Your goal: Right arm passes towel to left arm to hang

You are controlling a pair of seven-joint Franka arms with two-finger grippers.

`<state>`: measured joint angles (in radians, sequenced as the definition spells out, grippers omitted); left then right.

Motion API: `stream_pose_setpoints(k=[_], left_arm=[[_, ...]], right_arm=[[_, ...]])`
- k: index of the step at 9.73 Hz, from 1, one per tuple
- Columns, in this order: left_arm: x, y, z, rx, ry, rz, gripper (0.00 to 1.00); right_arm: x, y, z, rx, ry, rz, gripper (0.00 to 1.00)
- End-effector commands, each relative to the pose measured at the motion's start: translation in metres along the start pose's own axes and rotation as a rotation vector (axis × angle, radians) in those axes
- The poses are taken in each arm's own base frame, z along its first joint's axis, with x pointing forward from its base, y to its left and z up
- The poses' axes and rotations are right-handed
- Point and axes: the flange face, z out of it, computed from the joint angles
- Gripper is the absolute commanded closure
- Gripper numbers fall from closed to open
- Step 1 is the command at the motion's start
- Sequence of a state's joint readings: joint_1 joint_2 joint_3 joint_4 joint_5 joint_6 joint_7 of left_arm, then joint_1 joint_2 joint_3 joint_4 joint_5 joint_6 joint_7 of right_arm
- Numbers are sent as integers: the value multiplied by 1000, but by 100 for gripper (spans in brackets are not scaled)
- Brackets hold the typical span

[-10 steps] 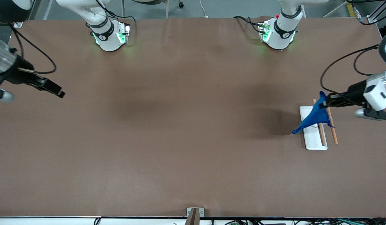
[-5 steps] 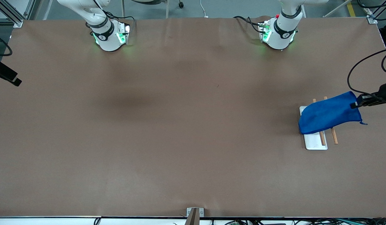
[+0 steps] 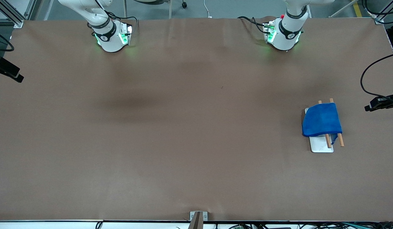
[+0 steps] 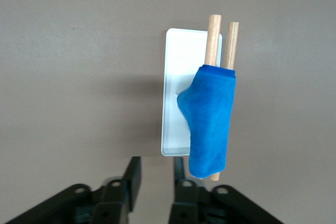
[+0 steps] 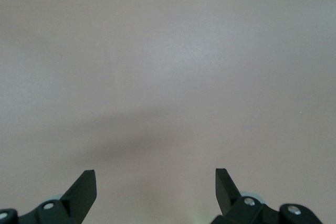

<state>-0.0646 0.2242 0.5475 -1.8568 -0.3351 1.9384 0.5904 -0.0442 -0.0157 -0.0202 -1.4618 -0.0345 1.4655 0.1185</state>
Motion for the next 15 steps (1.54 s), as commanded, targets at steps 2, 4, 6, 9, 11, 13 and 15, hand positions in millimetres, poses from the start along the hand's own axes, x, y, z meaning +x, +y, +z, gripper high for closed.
stream_pose_setpoints(k=[2, 4, 6, 9, 11, 13, 15], left_arm=[[16, 20, -12, 33, 24, 55, 0], [28, 66, -32, 68, 65, 146, 0], [34, 136, -57, 155, 88, 165, 0], [16, 257, -90, 194, 64, 124, 0], [0, 315, -129, 241, 47, 124, 0], [-4, 334, -166, 230, 9, 124, 0], [-13, 352, -188, 227, 3, 116, 0]], right_arm=[[1, 1, -3, -15, -1, -12, 0], [1, 1, -3, -15, -1, -12, 0], [1, 0, -3, -10, 0, -11, 0], [2, 2, -3, -3, 1, -9, 0], [2, 2, -3, -3, 1, -9, 0], [2, 2, -3, -3, 1, -9, 0], [2, 1, -3, -1, 2, -11, 0]])
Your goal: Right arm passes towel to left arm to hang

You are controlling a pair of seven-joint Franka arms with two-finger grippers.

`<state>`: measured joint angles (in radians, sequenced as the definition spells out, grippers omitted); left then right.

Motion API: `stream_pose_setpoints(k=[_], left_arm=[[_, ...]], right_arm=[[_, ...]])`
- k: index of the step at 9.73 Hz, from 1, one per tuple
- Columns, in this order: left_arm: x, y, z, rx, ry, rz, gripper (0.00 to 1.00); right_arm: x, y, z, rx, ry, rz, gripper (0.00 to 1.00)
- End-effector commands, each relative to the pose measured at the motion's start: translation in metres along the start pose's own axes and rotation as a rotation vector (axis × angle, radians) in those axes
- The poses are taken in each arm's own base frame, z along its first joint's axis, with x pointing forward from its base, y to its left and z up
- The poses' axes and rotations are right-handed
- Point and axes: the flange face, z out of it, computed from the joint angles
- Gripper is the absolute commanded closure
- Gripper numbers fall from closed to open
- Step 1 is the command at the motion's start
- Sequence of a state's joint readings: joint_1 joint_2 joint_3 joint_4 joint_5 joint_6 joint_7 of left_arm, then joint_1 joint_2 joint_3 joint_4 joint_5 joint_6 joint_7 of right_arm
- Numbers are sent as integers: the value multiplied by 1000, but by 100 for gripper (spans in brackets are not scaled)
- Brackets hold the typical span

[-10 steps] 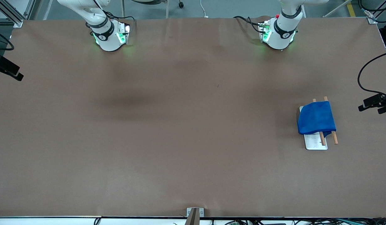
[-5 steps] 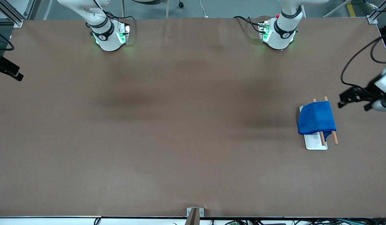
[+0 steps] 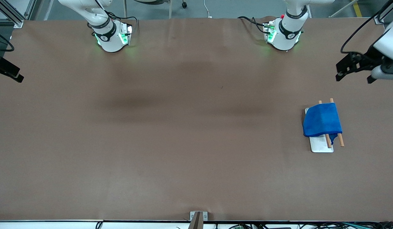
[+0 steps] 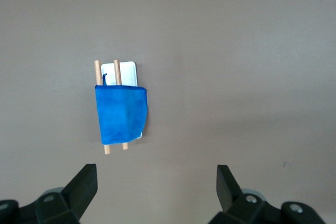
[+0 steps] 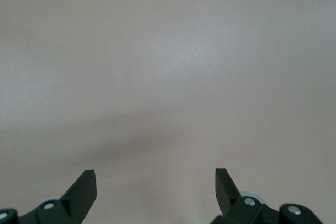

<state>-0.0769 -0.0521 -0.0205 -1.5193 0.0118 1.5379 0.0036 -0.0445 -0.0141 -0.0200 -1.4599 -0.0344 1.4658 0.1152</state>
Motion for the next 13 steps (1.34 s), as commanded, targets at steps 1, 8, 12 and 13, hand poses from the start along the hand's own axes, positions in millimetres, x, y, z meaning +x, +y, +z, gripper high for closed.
stream_pose_setpoints(k=[1, 8, 12, 13], left_arm=[[2, 17, 5, 1, -59, -47, 0], [-6, 22, 17, -70, -114, -22, 0], [-3, 16, 18, -56, -104, -28, 0], [-3, 16, 18, -56, -104, -26, 0]], right_arm=[[1, 1, -3, -1, 0, -7, 0], [1, 2, 0, 6, -7, -4, 0], [1, 1, 0, 6, -7, -5, 0], [1, 1, 0, 6, -7, -5, 0]])
